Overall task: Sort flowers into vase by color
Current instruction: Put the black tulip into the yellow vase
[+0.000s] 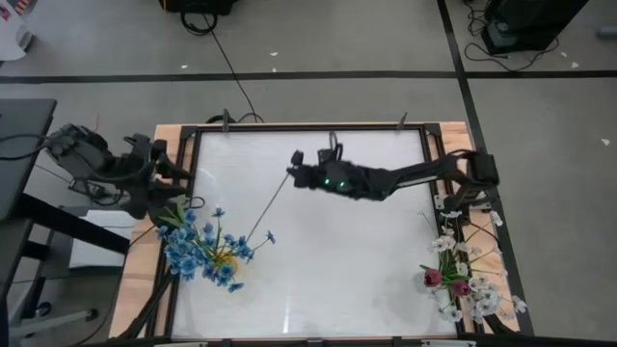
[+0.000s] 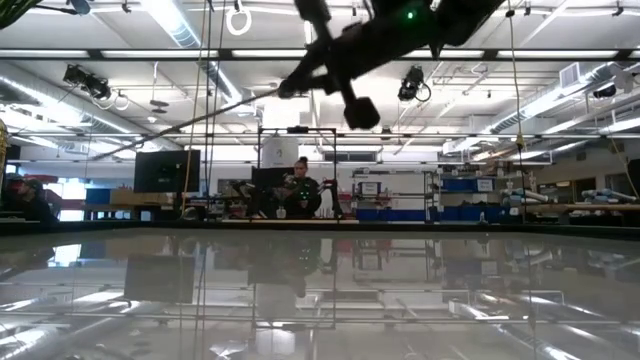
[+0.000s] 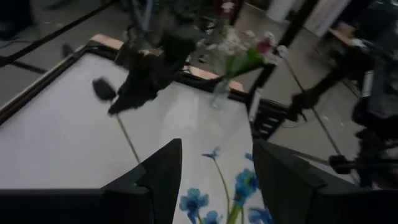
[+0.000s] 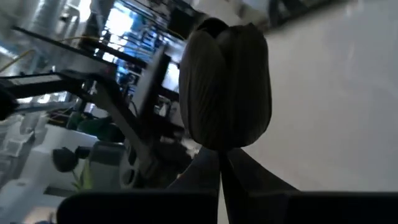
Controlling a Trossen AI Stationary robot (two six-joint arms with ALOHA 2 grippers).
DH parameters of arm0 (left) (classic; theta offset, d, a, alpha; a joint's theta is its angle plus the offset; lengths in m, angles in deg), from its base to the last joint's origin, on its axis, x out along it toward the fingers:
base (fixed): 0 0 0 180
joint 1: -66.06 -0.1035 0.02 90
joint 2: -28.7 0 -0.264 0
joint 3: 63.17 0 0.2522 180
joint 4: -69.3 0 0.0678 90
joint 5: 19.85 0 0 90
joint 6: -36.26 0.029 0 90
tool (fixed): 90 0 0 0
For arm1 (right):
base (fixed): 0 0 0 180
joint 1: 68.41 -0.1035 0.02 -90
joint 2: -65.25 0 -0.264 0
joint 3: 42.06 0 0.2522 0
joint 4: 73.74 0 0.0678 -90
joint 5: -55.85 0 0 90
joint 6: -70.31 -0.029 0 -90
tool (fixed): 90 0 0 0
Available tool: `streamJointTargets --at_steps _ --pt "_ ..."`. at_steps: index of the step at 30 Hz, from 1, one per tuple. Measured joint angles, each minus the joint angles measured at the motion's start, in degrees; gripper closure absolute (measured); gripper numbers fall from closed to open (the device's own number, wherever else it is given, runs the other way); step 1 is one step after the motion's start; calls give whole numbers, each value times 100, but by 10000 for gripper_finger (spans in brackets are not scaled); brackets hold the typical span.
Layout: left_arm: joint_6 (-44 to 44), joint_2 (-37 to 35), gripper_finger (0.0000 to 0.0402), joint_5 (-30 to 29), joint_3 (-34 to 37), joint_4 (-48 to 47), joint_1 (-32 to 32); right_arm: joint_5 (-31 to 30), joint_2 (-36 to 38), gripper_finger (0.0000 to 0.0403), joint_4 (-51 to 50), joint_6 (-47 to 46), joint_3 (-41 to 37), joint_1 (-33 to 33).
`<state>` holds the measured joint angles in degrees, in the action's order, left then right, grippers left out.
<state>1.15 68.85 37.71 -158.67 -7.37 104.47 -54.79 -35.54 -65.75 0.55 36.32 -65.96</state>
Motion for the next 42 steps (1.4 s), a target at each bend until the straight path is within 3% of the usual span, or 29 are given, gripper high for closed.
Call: streamJointTargets --at_steps 8,16,22,30,36,42 --pt "-331 755 200 -543 2 22 -212 84 897 393 450 2184 -2 309" --pt "73 1556 200 -464 11 906 -878 1015 1424 393 1257 3487 0 261" --pt "197 2028 200 362 11 1408 -1707 1621 1532 393 1356 3827 0 28" --pt "591 2781 200 1947 11 2533 -2752 1685 1510 392 1571 4405 0 -366" --pt "597 2987 209 2039 11 2598 -3034 1701 1510 392 1590 4516 0 -494" --pt "854 3103 266 2082 9 3005 -3027 1753 1510 392 1598 4597 0 -554"
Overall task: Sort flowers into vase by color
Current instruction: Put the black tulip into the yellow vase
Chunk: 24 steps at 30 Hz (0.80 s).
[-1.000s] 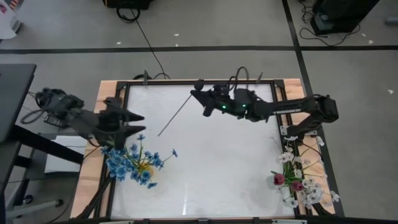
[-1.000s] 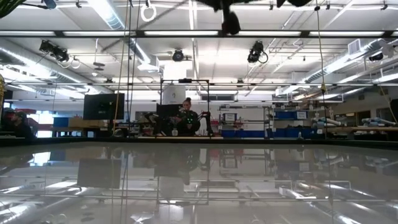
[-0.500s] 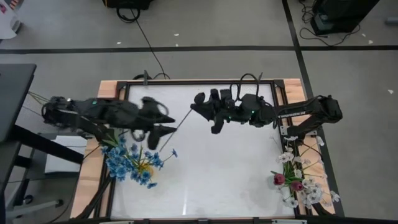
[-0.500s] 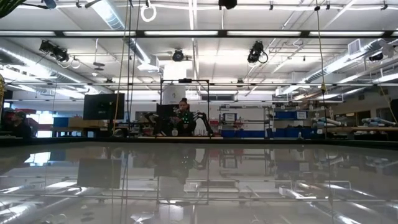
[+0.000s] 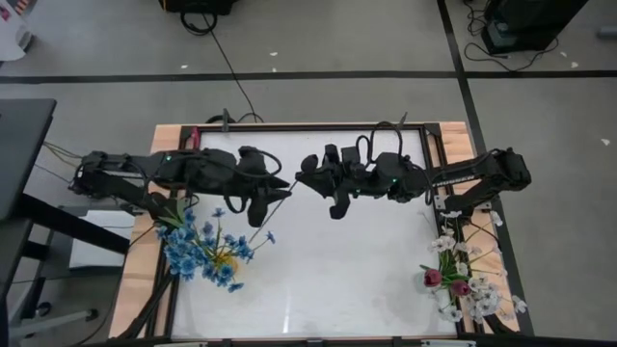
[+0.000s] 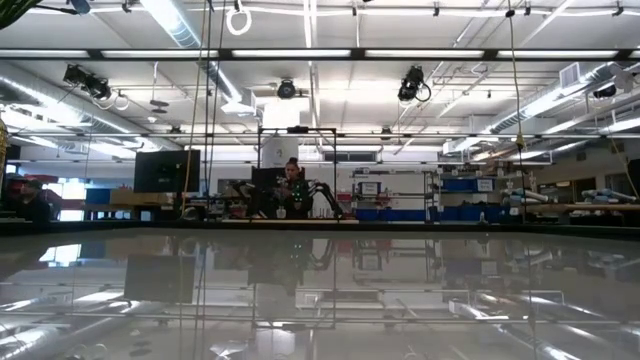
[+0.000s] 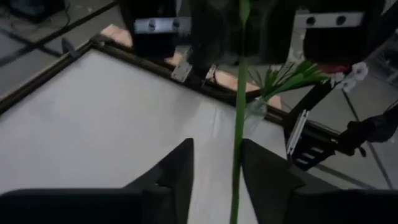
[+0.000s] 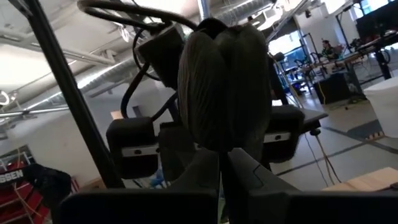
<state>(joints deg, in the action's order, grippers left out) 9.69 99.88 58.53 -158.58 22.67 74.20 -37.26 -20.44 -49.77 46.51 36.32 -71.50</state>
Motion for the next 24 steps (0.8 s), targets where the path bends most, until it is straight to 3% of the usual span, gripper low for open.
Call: streamJointTargets --at_steps 10,17,24 --pt "829 17 390 20 0 330 13 110 -2 389 17 1 0 4" --pt "976 15 398 55 0 328 13 -63 -2 329 39 -183 0 4" --pt "1280 -508 401 -772 2 130 288 -1159 28 259 -433 -521 9 74"
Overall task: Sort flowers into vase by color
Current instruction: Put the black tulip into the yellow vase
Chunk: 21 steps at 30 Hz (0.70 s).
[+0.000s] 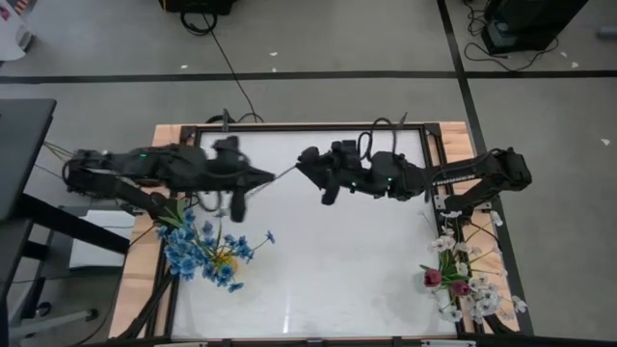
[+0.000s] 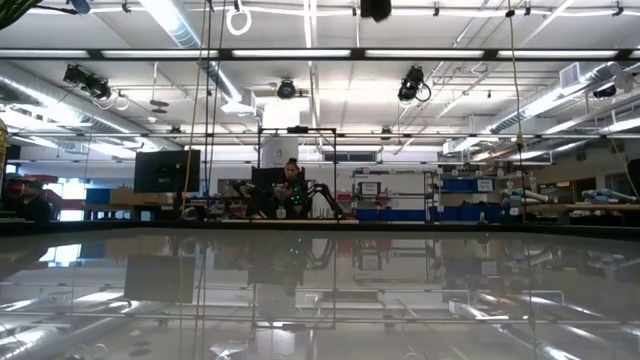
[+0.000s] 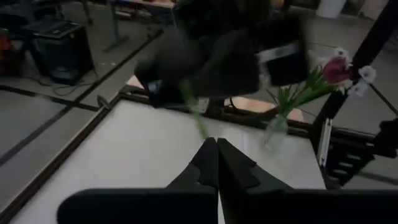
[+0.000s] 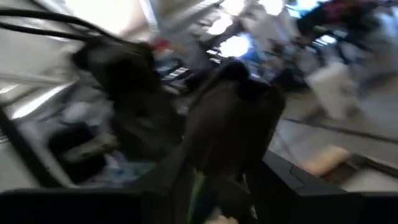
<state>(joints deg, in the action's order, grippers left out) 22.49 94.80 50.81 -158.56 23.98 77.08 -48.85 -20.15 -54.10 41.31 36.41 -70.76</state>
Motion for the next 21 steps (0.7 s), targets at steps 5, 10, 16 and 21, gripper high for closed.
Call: streamJointTargets --at_steps 5,10,16,21 --pt "10 -648 401 -206 -2 -726 272 -454 -10 255 -716 -433 -7 30" --pt "117 -1220 401 -812 -3 -953 516 -539 -9 256 -745 -491 -9 -22" --pt "115 -1383 401 -777 -11 -990 536 -713 -8 264 -531 -578 -8 0" --pt "115 -1335 401 -639 0 -1096 538 -507 -2 276 -1829 -1798 -2 144"
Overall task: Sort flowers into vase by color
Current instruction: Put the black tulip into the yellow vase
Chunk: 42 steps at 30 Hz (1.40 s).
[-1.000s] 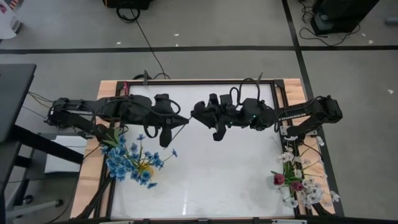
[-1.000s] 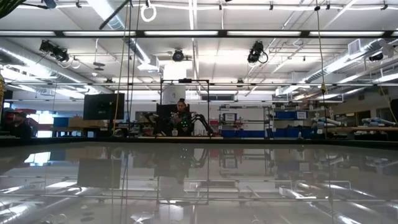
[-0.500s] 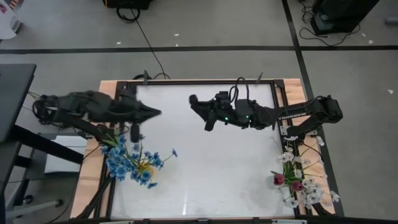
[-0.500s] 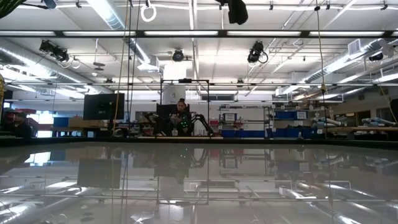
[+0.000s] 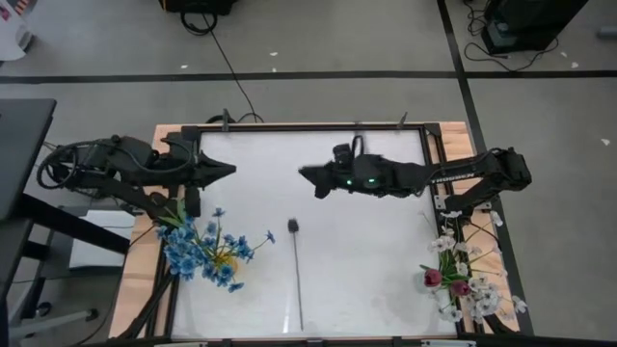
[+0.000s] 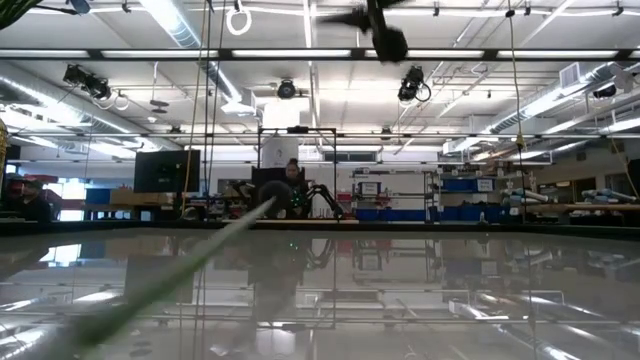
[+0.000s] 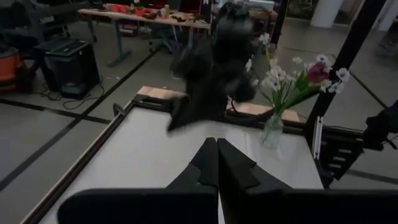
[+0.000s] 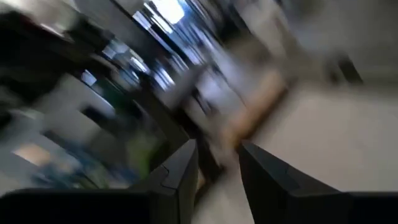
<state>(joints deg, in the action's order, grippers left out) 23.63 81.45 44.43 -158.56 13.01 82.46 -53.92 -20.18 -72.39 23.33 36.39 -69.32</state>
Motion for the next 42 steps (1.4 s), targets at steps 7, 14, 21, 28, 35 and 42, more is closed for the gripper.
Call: streamJointTargets --at_steps 7,14,21,28,35,42 --pt "93 6 394 0 0 18 -4 1426 -601 278 -2245 -1964 -7 -176" --pt "159 61 354 -15 0 -19 -171 2266 -1787 278 -1933 -2959 -7 -561" --pt "138 57 311 -16 -1 -413 -337 2647 -2668 278 -785 -3191 -7 -833" --pt "125 54 297 -17 -2 -454 -376 2695 -3195 278 -289 -3325 -4 -879" --pt "125 54 296 -17 -2 -468 -376 2950 -3640 278 -53 -3256 368 -806" --pt "-123 54 296 -17 -2 -615 -376 3145 -4155 303 -974 -3286 1231 -741"
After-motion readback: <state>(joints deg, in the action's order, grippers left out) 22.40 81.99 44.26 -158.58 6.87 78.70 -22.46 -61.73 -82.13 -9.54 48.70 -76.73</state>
